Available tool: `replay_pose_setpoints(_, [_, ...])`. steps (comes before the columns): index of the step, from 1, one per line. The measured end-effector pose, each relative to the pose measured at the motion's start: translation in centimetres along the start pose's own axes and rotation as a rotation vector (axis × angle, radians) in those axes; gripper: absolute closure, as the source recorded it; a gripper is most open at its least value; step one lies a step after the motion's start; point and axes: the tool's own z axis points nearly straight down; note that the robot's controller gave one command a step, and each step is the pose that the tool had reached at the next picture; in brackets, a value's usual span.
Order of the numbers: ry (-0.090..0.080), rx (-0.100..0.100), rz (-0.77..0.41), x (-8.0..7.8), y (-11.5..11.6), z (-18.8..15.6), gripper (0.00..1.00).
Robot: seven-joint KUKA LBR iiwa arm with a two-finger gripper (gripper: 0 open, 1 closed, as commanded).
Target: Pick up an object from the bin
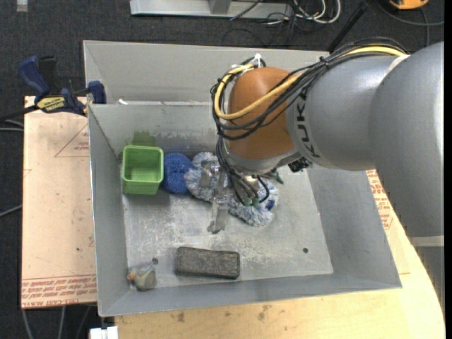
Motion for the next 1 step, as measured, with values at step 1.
replay_pose_setpoints(1, [-0.008, -0.001, 0.002, -0.18, -0.06, -0.5, 0.0])
